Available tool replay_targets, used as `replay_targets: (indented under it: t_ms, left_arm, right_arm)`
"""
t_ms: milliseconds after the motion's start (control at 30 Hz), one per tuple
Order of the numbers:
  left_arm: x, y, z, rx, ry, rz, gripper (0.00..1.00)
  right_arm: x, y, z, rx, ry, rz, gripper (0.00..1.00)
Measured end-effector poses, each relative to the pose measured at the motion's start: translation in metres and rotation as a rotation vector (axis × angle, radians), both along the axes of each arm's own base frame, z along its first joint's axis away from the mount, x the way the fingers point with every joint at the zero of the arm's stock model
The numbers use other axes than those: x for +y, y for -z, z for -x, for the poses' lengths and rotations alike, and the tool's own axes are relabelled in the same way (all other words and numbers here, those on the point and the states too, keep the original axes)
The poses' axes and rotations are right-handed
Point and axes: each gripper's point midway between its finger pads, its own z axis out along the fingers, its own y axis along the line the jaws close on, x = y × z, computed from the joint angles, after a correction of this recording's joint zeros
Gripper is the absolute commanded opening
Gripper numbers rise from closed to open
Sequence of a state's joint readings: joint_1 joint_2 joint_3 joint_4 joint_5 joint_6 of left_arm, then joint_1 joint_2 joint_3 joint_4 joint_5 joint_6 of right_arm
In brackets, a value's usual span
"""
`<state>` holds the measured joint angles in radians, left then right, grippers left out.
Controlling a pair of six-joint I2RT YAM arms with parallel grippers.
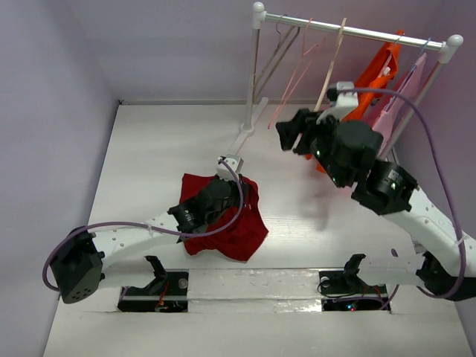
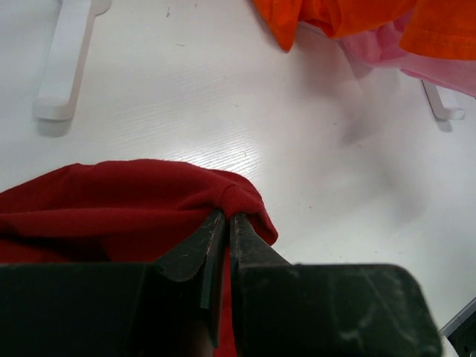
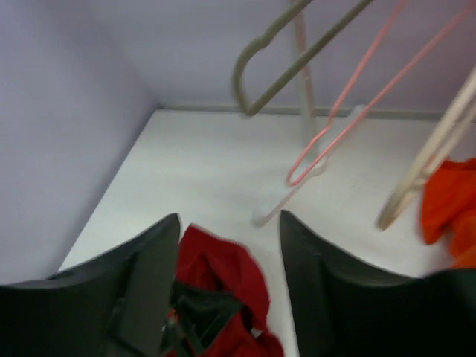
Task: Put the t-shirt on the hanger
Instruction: Pick up the hanger from the clothesline.
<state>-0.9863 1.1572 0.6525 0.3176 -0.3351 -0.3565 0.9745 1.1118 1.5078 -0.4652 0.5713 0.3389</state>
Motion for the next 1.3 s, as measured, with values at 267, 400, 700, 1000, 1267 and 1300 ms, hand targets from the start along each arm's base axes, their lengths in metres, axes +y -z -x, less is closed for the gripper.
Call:
replay_targets:
  t_ms: [267,400,700,1000,1267,1300]
  left_arm:
    - [0.001,0.003,0.002,-0.008,0.022,0.000,0.00]
    - [0.005,0.007,0.005,-0.014,0.028,0.000,0.00]
    - [0.003,0.003,0.009,-0.032,0.058,0.021,0.00]
    - [0.001,0.006,0.012,-0.032,0.076,0.030,0.00]
    - [0.001,0.005,0.012,-0.037,0.078,0.035,0.00]
    - [0.001,0.005,0.012,-0.037,0.078,0.035,0.00]
  right_arm:
    - [-0.068,-0.009,-0.086,0.029,0.430,0.200,0.69]
    - [-0.103,0.003,-0.116,0.080,0.551,0.294,0.70]
    - [-0.142,0.004,-0.165,0.127,0.657,0.320,0.58]
    - [-0.142,0.039,-0.190,0.200,0.637,0.382,0.31]
    - [-0.143,0.048,-0.188,0.215,0.626,0.407,0.02]
    - [-0.143,0.048,-0.188,0.215,0.628,0.407,0.00]
